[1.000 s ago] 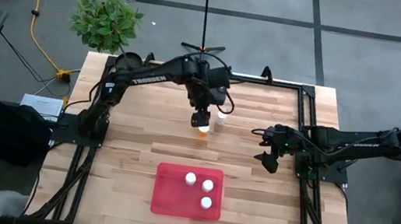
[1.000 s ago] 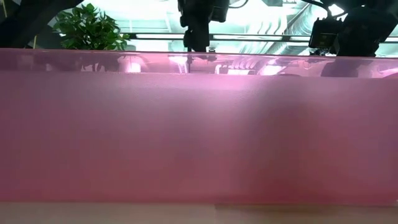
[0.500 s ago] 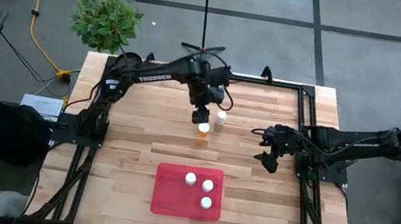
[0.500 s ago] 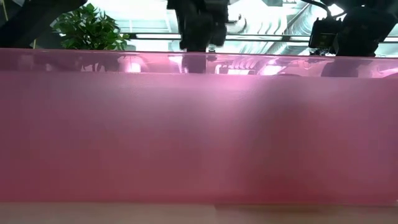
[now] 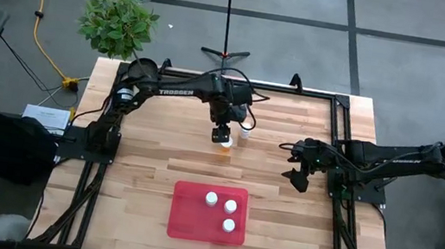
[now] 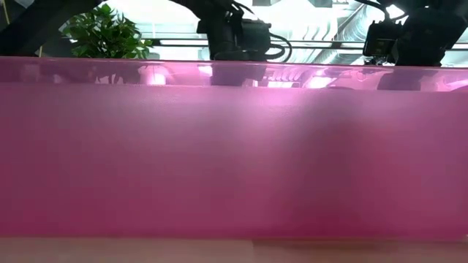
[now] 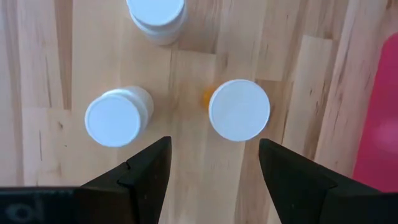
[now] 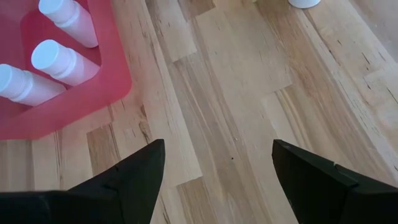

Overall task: Pick and place pill bottles into a basket
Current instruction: Put the orange medicine bottle into the red bin

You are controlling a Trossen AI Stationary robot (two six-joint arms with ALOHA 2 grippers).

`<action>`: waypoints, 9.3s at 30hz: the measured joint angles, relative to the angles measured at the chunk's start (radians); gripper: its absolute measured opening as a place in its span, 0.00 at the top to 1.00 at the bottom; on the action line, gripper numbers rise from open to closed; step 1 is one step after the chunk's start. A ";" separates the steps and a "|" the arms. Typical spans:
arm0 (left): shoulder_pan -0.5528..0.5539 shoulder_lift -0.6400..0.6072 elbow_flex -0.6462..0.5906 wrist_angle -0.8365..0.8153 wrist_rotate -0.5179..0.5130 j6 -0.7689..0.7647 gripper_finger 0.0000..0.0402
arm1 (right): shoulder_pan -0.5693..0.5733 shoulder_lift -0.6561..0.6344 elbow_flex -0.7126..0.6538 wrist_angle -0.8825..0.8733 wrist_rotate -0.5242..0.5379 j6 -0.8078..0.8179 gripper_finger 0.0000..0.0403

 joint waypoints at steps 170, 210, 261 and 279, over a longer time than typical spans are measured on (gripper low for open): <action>-0.013 0.088 -0.124 0.204 0.062 0.056 0.44 | 0.000 0.000 0.000 -0.030 -0.009 0.001 0.29; -0.354 0.001 0.360 -0.240 0.102 -0.009 0.42 | 0.000 0.000 0.000 -0.040 -0.036 0.004 0.29; -0.654 0.001 -0.273 0.379 -0.094 -0.145 0.44 | 0.000 0.000 0.000 0.003 -0.027 0.035 0.29; -0.654 0.001 -0.306 0.444 -0.122 -0.152 0.43 | 0.000 0.000 0.000 0.003 -0.028 0.039 0.29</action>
